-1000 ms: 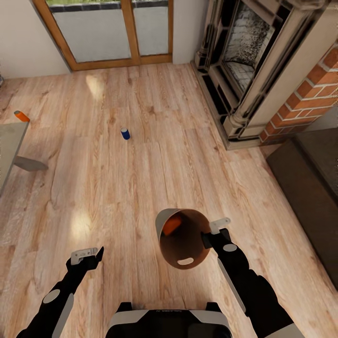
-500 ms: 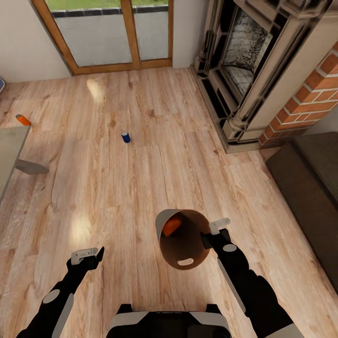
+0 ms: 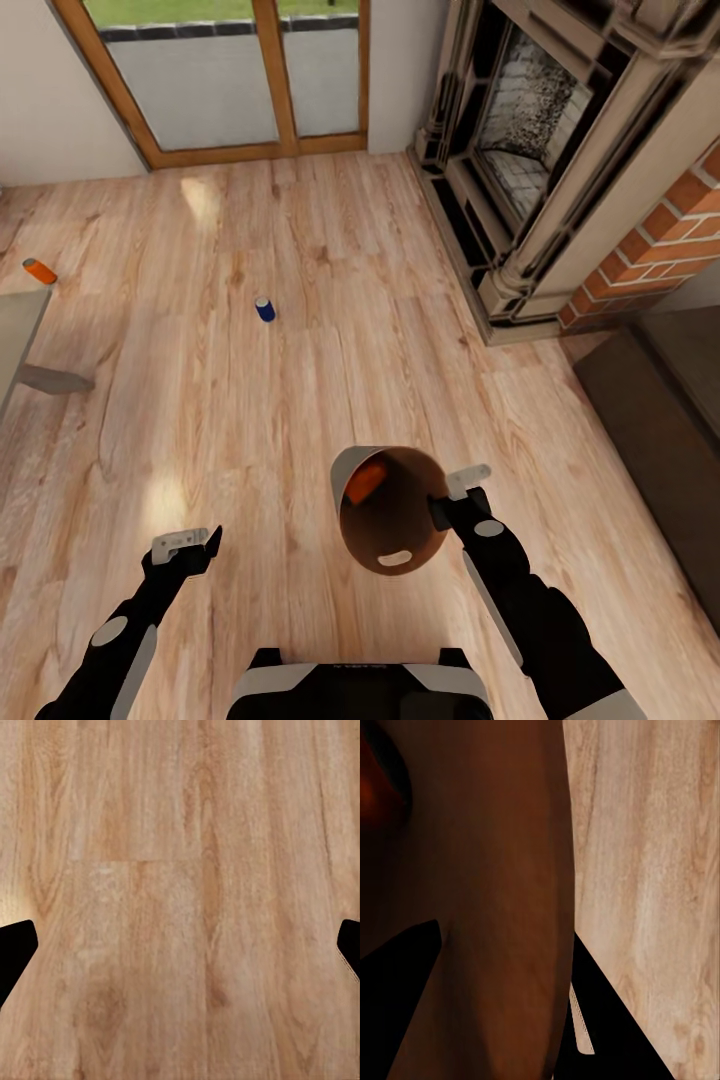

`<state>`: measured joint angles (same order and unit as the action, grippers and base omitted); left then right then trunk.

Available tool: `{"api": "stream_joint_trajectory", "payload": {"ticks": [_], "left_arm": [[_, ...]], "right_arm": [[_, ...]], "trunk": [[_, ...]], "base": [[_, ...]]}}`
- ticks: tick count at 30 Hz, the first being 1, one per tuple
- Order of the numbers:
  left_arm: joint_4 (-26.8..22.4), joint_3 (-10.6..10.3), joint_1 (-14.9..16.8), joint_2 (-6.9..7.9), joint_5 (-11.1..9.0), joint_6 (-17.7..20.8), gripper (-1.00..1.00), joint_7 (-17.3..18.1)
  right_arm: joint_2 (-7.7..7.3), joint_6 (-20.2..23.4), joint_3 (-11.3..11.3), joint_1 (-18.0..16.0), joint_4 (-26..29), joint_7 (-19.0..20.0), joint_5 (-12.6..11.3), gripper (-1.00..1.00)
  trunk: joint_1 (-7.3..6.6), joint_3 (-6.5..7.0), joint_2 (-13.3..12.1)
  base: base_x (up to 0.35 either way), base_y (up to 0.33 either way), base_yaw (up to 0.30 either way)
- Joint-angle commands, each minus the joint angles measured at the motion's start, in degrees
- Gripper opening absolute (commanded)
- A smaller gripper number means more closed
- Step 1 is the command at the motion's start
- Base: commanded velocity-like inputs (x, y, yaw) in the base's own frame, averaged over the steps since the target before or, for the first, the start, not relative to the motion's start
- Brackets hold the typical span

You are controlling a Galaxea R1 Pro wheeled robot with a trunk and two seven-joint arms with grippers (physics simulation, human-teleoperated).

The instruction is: Put the three can of soda from the living room inside the tash can in the kitchen.

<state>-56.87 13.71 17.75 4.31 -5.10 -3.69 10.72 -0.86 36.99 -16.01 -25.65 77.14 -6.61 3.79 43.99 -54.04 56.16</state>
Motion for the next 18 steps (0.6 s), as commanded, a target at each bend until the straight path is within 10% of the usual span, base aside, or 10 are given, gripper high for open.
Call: {"api": "stream_joint_trajectory", "payload": {"ticks": [1, 18], "left_arm": [[0.0, 0.0, 0.0, 0.00, 0.0, 0.0, 1.00, 0.0], [0.0, 0.0, 0.0, 0.00, 0.0, -0.1, 1.00, 0.0]], "right_arm": [[0.02, 0.0, -0.1, 0.0, 0.0, 0.0, -0.4, -1.00], [0.07, 0.0, -0.1, 0.0, -0.1, -0.2, -0.3, -1.00]], "trunk": [[0.00, 0.00, 0.0], [0.00, 0.00, 0.0]], "base": [[0.327, 0.000, 0.000], [0.328, 0.071, 0.141]]}}
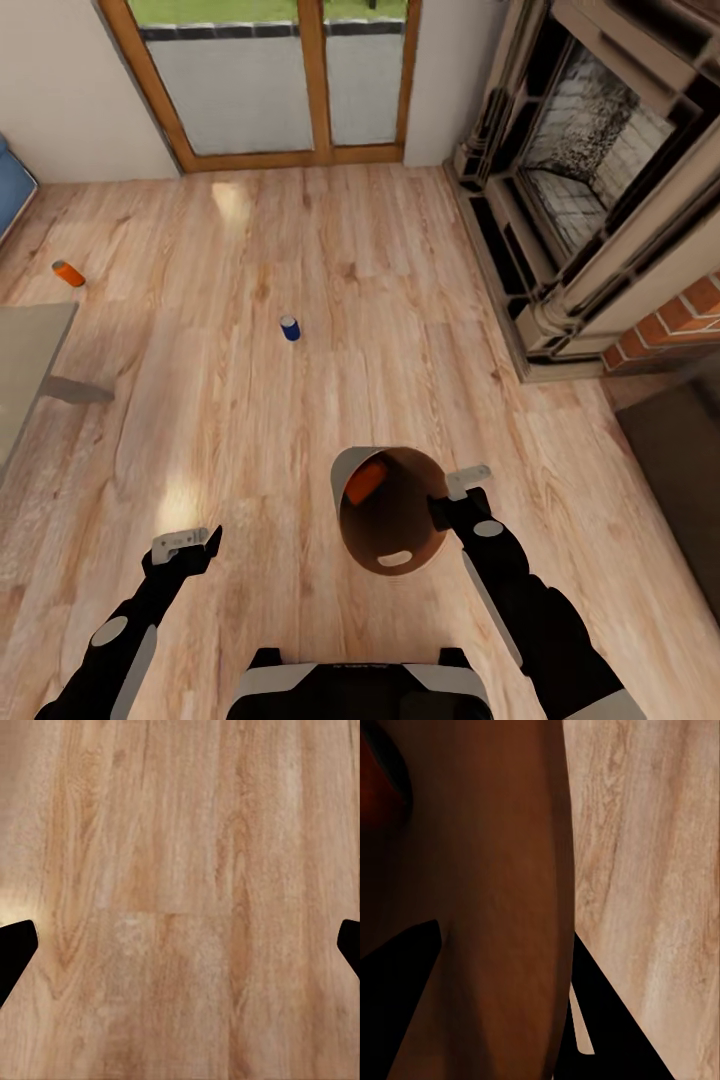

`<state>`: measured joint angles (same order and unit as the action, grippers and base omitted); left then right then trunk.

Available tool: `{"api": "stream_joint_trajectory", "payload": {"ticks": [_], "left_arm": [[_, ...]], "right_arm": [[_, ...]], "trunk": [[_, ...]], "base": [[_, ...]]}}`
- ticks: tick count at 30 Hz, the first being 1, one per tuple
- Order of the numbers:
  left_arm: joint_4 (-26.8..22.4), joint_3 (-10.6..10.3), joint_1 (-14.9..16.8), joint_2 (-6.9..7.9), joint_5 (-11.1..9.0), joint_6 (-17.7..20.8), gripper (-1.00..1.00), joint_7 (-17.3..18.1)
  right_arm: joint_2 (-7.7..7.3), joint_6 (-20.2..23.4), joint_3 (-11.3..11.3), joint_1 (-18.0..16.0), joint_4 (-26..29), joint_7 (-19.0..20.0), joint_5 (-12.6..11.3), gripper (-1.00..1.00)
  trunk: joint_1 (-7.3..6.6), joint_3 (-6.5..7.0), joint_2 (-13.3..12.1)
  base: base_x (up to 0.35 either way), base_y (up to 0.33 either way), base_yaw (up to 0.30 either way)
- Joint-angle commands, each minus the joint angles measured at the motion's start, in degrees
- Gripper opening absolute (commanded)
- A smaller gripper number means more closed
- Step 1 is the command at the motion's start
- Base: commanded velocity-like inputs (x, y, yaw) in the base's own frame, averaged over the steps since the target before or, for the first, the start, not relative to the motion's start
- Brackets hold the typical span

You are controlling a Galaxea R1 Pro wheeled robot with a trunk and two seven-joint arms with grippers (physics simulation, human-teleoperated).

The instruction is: Put the three can of soda from the living room inside the tash can in the kitchen.

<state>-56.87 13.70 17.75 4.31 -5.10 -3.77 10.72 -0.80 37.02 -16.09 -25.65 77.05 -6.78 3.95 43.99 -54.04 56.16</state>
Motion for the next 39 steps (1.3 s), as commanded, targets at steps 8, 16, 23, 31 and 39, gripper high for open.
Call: {"api": "stream_joint_trajectory", "payload": {"ticks": [8, 16, 23, 31, 39], "left_arm": [[0.0, 0.0, 0.0, 0.00, 0.0, -0.1, 1.00, 0.0], [0.0, 0.0, 0.0, 0.00, 0.1, -0.5, 1.00, 0.0], [0.1, 0.0, 0.0, 0.00, 0.1, -0.5, 1.00, 0.0], [0.1, -0.1, 0.0, -0.01, 0.2, -0.5, 1.00, 0.0], [0.1, -0.1, -0.1, 0.00, 0.2, -0.4, 1.00, 0.0]], "right_arm": [[-0.07, 0.1, 0.3, 0.0, 0.0, 0.1, -0.4, -1.00], [-2.06, 0.4, 7.5, -0.1, 1.8, 1.5, -0.8, -1.00], [-7.10, 0.5, 11.8, -0.2, 2.3, 9.1, -0.7, -1.00], [-8.92, 0.6, 14.9, -0.2, 2.3, 11.4, -0.4, -1.00], [-8.86, 0.6, 15.0, -0.2, 2.3, 11.5, -0.3, -1.00]], "trunk": [[0.00, 0.00, 0.0], [0.00, 0.00, 0.0], [0.00, 0.00, 0.0], [0.00, 0.00, 0.0], [0.00, 0.00, 0.0]], "base": [[0.328, 0.085, 0.119], [0.323, 0.062, 0.010], [0.297, 0.008, 0.001], [0.288, 0.001, 0.000], [0.314, 0.000, 0.000]]}}
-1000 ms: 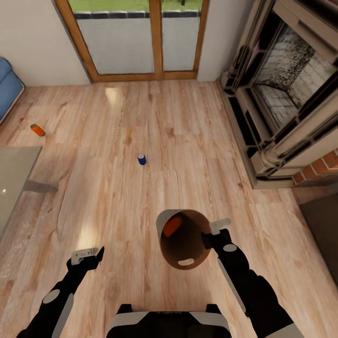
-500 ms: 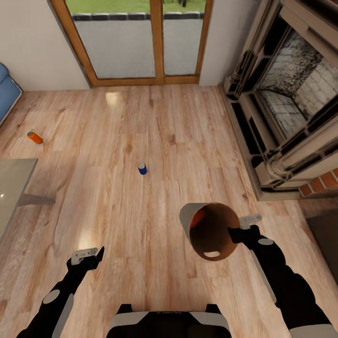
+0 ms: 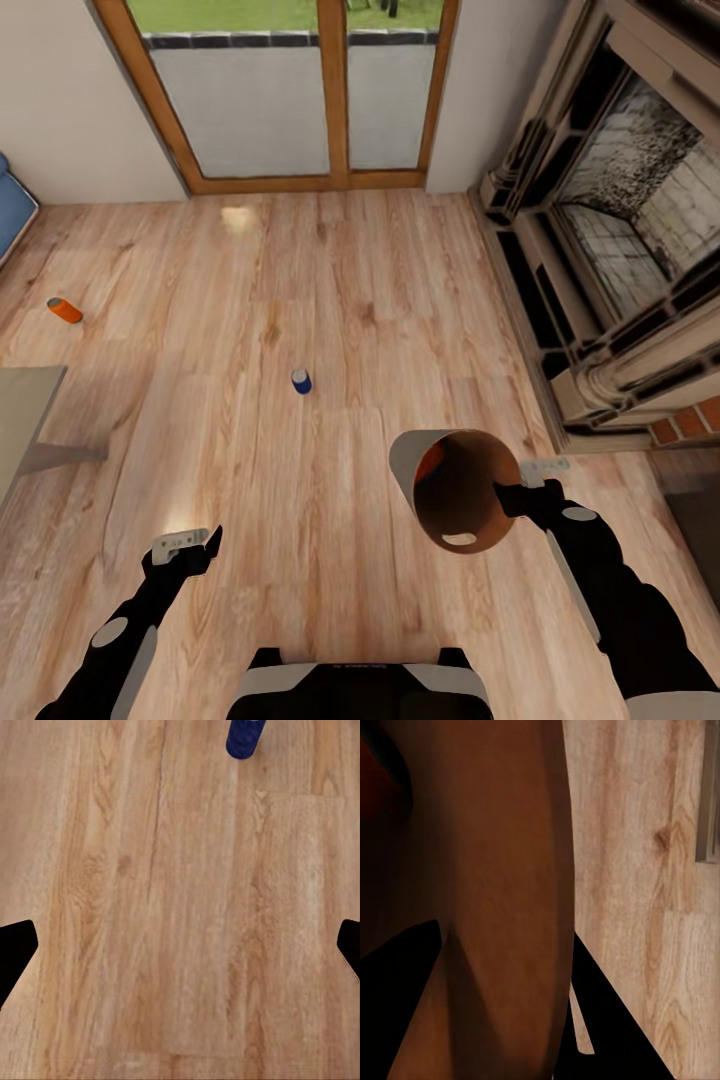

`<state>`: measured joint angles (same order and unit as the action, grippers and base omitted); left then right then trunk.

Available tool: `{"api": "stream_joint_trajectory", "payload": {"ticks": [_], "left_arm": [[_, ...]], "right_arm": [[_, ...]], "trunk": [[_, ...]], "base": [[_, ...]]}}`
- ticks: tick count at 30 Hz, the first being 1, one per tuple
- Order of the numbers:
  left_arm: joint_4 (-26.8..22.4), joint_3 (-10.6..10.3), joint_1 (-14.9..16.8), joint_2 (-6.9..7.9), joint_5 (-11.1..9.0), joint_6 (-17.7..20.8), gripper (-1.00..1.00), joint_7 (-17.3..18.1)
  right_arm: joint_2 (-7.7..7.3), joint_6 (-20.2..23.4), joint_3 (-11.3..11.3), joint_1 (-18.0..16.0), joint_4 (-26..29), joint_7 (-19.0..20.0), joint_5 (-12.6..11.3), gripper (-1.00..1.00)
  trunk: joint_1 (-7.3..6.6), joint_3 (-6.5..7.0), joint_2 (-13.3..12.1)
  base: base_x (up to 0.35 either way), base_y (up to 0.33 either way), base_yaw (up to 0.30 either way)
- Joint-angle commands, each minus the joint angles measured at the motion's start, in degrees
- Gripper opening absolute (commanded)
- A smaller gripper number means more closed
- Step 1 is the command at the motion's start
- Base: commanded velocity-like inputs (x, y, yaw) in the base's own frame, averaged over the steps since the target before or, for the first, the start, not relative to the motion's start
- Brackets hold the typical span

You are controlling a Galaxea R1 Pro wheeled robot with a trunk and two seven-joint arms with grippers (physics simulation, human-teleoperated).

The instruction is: Put the three can of soda from the living room inside the tash can in the kitchen.

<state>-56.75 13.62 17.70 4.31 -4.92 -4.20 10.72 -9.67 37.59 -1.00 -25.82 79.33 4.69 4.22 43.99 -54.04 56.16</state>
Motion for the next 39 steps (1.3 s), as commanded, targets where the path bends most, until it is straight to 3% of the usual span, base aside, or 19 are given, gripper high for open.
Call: {"api": "stream_joint_trajectory", "payload": {"ticks": [1, 31, 33, 36, 39], "left_arm": [[0.1, 0.0, 0.0, 0.00, 0.0, 0.0, 1.00, 0.0], [1.1, -0.1, 0.0, 0.00, 0.1, 0.0, 1.00, -0.1], [1.2, -0.9, 0.0, -0.03, 0.1, 0.1, 1.00, -0.1], [1.1, -5.1, 0.0, -0.01, 0.0, 0.4, 1.00, -0.5], [0.9, -7.0, 0.1, -0.02, 0.1, 2.1, 1.00, -0.7]], "right_arm": [[0.03, 0.0, -0.1, 0.0, 0.0, 0.0, -0.6, -1.00], [0.52, -0.2, -0.6, 0.0, 0.0, -0.3, -0.5, -1.00], [0.52, -0.2, -0.6, 0.0, 0.0, -0.3, -0.5, -1.00], [0.53, -0.2, -0.6, 0.0, 0.0, -0.3, -0.5, -1.00], [0.53, -0.2, -0.6, 0.0, -0.1, -0.3, -0.5, -1.00]], "trunk": [[0.00, 0.00, 0.0], [0.00, 0.00, 0.0], [0.00, 0.00, 0.0], [0.00, 0.00, 0.0], [0.00, 0.00, 0.0]], "base": [[0.325, 0.000, 0.000], [0.327, 0.000, 0.000], [0.327, 0.000, 0.000], [0.328, 0.000, 0.000], [0.327, 0.000, 0.000]]}}
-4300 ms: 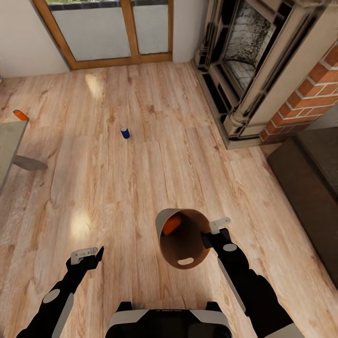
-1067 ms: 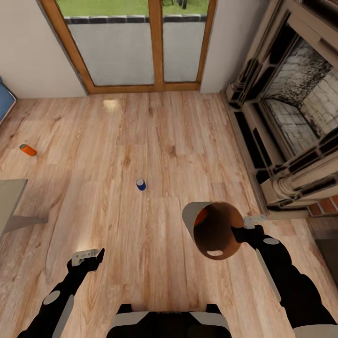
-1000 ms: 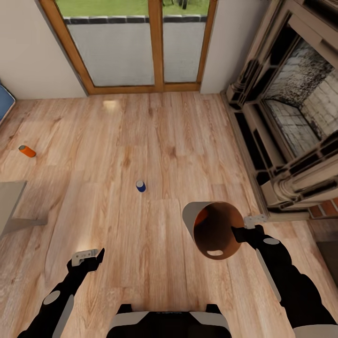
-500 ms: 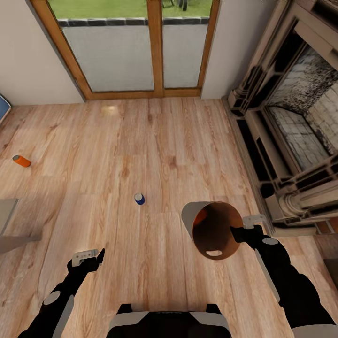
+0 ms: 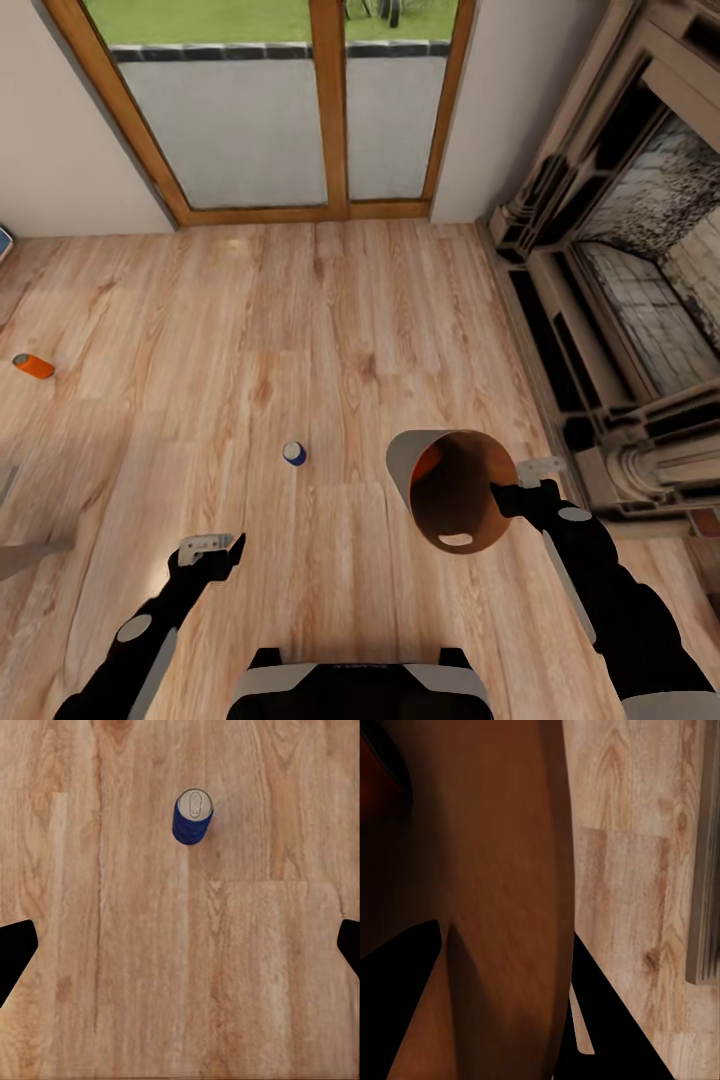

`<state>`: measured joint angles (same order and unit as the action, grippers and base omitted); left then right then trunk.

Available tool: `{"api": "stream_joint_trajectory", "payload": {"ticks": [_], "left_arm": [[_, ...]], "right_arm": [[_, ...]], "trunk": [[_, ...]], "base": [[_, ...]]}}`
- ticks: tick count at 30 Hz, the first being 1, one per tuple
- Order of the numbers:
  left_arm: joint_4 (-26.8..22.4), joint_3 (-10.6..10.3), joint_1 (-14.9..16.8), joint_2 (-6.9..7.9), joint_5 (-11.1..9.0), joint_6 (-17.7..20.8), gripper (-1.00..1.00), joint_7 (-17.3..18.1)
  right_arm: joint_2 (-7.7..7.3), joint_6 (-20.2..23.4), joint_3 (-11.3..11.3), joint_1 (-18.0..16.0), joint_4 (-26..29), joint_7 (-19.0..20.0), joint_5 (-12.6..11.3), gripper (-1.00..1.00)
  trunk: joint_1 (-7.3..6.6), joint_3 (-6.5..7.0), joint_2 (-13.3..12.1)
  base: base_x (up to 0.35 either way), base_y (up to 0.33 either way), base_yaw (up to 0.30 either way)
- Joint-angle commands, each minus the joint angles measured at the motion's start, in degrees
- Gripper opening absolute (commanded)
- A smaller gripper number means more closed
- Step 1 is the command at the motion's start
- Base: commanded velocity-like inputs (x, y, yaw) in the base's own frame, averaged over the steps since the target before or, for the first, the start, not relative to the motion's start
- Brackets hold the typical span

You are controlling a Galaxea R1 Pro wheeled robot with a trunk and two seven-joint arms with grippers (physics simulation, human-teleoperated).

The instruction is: Put the three can of soda from the living room inside the tash can in the kitchen.

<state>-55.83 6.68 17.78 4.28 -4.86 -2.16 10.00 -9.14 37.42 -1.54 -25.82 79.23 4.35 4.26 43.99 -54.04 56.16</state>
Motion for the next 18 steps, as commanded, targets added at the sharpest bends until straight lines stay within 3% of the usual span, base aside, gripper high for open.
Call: {"api": "stream_joint_trajectory", "payload": {"ticks": [1, 4, 6, 11, 13, 14, 15, 18], "left_arm": [[-0.1, -0.1, 0.0, -0.01, 0.0, 0.8, 1.00, 0.0], [-1.1, -0.5, 0.6, -0.32, -0.2, 8.3, 1.00, -0.8], [-3.9, -0.6, 1.3, -1.56, -0.2, 15.6, 1.00, -1.1], [-11.4, -0.7, 4.3, -3.61, -0.2, 29.4, 1.00, -3.3], [-15.3, -0.7, 8.6, -4.18, -0.3, 38.7, 1.00, -7.3], [-16.1, -0.7, 9.7, -4.27, -0.4, 40.4, 1.00, -8.0], [-18.2, -0.8, 13.0, -4.45, -0.4, 44.6, 1.00, -9.5], [-19.7, -0.8, 16.9, -4.62, -0.3, 49.5, 1.00, -10.5]], "right_arm": [[0.00, 0.0, -0.1, 0.0, 0.0, 0.0, -0.6, -1.00], [0.00, 0.0, -0.1, 0.0, 0.0, 0.1, -0.6, -1.00], [-0.08, 0.0, -0.1, 0.0, 0.0, 0.2, -0.6, -1.00], [0.02, 0.1, -0.2, 0.0, 0.0, 0.2, -0.7, -1.00], [0.06, 0.2, -0.3, 0.0, 0.0, 0.1, -0.7, -1.00], [0.07, 0.2, -0.3, 0.0, 0.0, 0.1, -0.7, -1.00], [0.08, 0.2, -0.3, 0.0, -0.1, 0.1, -0.7, -1.00], [0.10, 0.2, -0.8, 0.0, -0.3, 0.0, -0.7, -1.00]], "trunk": [[0.00, 0.00, 0.0], [0.00, 0.00, 0.0], [0.00, 0.00, 0.0], [0.00, 0.00, 0.0], [0.00, 0.00, 0.0], [0.00, 0.00, 0.0], [0.00, 0.00, 0.0], [0.00, 0.00, 0.0]], "base": [[0.327, 0.000, 0.000], [0.328, 0.000, 0.000], [0.328, 0.000, 0.000], [0.327, 0.000, 0.000], [0.322, 0.000, 0.000], [0.314, 0.000, 0.000], [0.305, 0.000, 0.000], [0.301, 0.000, 0.000]]}}
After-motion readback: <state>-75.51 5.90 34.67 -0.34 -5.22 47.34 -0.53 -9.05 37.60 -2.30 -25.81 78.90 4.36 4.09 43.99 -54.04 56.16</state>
